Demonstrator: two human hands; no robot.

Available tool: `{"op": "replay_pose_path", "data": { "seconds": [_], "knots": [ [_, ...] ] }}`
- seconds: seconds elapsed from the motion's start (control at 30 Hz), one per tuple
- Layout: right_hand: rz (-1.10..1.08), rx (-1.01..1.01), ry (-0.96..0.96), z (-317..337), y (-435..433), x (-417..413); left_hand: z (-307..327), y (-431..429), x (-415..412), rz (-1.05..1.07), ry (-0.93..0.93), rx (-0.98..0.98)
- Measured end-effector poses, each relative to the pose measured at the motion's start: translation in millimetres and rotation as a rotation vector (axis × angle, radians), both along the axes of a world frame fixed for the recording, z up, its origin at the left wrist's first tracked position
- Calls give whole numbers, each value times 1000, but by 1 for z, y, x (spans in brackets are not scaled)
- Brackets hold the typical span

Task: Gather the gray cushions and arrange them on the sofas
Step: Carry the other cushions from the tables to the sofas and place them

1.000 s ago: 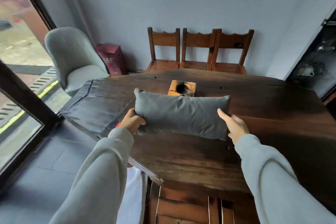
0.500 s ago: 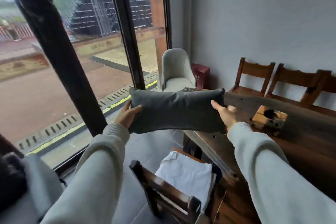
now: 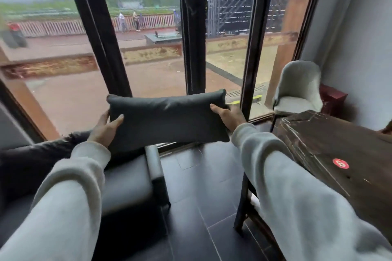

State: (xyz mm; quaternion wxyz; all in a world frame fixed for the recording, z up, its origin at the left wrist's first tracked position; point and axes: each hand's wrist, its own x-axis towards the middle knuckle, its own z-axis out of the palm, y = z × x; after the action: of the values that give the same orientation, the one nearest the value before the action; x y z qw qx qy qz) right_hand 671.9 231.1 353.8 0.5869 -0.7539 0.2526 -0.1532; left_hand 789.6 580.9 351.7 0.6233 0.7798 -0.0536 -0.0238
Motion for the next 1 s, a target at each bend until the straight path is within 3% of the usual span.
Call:
{"op": "replay_pose_path", "data": {
  "seconds": [0.37,0.57,0.77,1.0],
  "knots": [
    [438,8,52,-39,262,203,-42,301,55,398,134,-51],
    [625,13,74,-72,391,332,-61,395,80,669,199,-135],
    [783,50,115,-100,513,419,-67,477,103,861,232,-78],
    [876,-12,191,-137,627,496,-109,568,139,955,353,-131]
  ]
}}
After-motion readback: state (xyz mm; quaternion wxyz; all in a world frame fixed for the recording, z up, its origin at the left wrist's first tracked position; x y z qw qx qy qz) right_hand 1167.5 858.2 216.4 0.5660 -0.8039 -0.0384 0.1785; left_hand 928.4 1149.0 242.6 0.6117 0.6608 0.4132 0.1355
